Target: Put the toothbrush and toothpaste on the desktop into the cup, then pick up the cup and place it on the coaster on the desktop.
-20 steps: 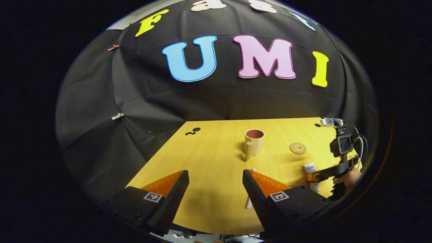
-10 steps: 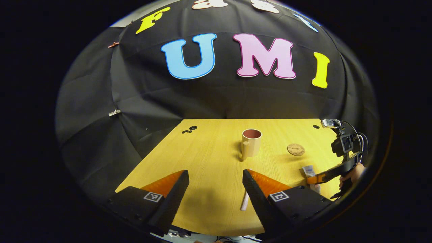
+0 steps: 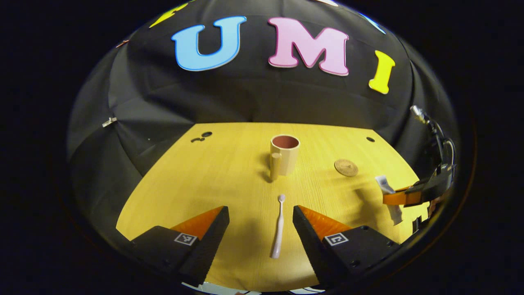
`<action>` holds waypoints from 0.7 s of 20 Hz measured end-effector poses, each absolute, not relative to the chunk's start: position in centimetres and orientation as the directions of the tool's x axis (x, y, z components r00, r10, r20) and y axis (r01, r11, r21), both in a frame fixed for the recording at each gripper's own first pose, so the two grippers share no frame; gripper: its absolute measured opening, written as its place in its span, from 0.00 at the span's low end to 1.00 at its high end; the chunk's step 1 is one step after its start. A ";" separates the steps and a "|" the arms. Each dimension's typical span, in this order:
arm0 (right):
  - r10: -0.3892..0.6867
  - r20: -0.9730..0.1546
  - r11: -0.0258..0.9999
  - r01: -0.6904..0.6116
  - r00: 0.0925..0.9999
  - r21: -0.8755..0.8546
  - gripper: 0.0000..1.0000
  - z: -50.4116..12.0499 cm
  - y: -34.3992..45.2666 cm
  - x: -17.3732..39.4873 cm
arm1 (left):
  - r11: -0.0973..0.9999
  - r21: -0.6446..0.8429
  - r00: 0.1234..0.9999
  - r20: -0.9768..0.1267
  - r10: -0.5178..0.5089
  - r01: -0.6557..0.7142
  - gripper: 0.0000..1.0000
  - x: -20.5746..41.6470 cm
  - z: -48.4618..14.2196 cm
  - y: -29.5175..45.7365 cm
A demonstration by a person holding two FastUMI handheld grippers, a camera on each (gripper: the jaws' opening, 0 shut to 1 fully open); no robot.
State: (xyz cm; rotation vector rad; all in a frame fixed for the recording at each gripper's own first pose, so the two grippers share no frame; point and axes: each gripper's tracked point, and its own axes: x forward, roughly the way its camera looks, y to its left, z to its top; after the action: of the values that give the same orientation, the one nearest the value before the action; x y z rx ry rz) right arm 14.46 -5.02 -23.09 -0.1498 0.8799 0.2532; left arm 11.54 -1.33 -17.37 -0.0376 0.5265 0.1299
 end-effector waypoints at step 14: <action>0.237 -0.796 0.943 -0.328 0.556 0.052 0.25 -22.4 -7.5 13.7 | 0.995 -0.026 0.637 -0.770 0.041 -0.095 0.86 14.4 -28.9 -4.5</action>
State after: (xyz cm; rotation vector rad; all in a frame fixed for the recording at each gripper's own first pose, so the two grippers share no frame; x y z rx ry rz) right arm 13.65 -7.51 -22.37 -0.1062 0.9228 0.3340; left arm 14.43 -4.53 -28.94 -0.0663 0.8767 0.0778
